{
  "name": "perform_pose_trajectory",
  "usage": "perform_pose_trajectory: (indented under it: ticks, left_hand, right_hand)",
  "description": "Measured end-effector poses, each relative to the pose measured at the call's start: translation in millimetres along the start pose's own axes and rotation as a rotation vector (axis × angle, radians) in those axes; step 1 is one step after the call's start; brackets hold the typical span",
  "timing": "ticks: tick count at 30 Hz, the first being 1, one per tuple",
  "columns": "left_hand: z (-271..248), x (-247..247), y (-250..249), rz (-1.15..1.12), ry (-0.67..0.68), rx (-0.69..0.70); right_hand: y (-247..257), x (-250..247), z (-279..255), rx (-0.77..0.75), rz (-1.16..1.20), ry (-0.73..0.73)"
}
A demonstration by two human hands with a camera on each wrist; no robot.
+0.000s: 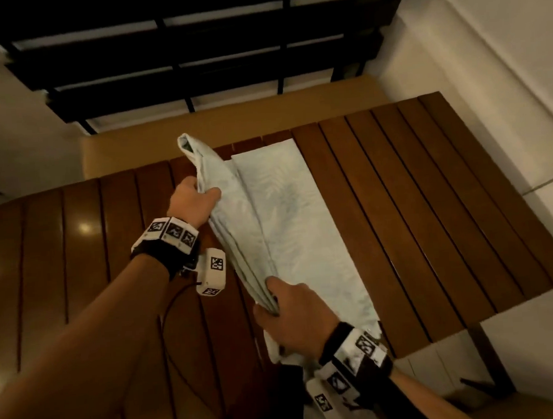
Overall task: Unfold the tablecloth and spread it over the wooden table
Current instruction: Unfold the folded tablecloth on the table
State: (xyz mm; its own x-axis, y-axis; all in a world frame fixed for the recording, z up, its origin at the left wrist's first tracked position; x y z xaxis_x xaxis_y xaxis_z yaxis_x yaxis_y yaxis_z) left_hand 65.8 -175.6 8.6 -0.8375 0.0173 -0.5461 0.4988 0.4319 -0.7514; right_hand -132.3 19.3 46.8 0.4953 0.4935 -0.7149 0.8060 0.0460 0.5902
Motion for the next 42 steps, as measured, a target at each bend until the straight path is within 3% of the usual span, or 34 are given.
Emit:
perform_pose_trajectory:
  ticks: [5, 8, 10, 14, 18, 23, 28, 31, 38, 42]
  left_hand:
    - [1, -47, 58, 0.107, 0.030, -0.100]
    - [-9, -53, 83, 0.152, 0.006, -0.167]
    - [-18, -49, 87, 0.283, -0.042, -0.137]
    - [-34, -15, 74, 0.314, 0.009, 0.077]
    - [-36, 40, 52, 0.241, 0.171, 0.111]
    - [-42, 100, 24, 0.260, 0.222, -0.022]
    - [-42, 132, -1, 0.232, 0.140, -0.174]
    - [-44, 150, -21, 0.198, 0.106, -0.173]
    - [-53, 194, -92, -0.064, 0.086, -0.055]
    - [-56, 235, -138, -0.136, 0.148, 0.016]
  right_hand:
    - [50, 70, 24, 0.045, -0.103, 0.122]
    - [56, 99, 30, 0.081, -0.091, 0.266]
    - [49, 104, 32, 0.099, -0.116, 0.285]
    - [18, 79, 32, 0.140, -0.100, 0.144]
    - [-21, 52, 32, 0.199, -0.312, -0.094]
    - [-52, 54, 34, 0.368, -0.378, -0.127]
    - [-77, 53, 51, 0.288, -0.288, -0.042]
    - [-98, 33, 62, 0.186, -0.136, 0.063]
    - [-176, -57, 46, 0.217, 0.280, 0.119]
    - [-226, -126, 23, 0.185, 0.275, 0.070]
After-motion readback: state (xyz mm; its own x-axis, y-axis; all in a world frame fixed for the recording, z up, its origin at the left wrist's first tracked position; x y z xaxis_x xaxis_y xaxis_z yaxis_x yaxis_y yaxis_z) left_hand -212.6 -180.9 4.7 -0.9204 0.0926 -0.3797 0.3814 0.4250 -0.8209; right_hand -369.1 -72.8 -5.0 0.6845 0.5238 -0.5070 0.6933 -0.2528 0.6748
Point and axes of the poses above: each hand's wrist, its own z-axis towards the middle knuckle, its own x-axis out of the palm, y = z × x, the point moved 3 cm from there along z, towards the middle knuckle, and after that the axes turned 6 degrees about -z, right-handed, at the moved point
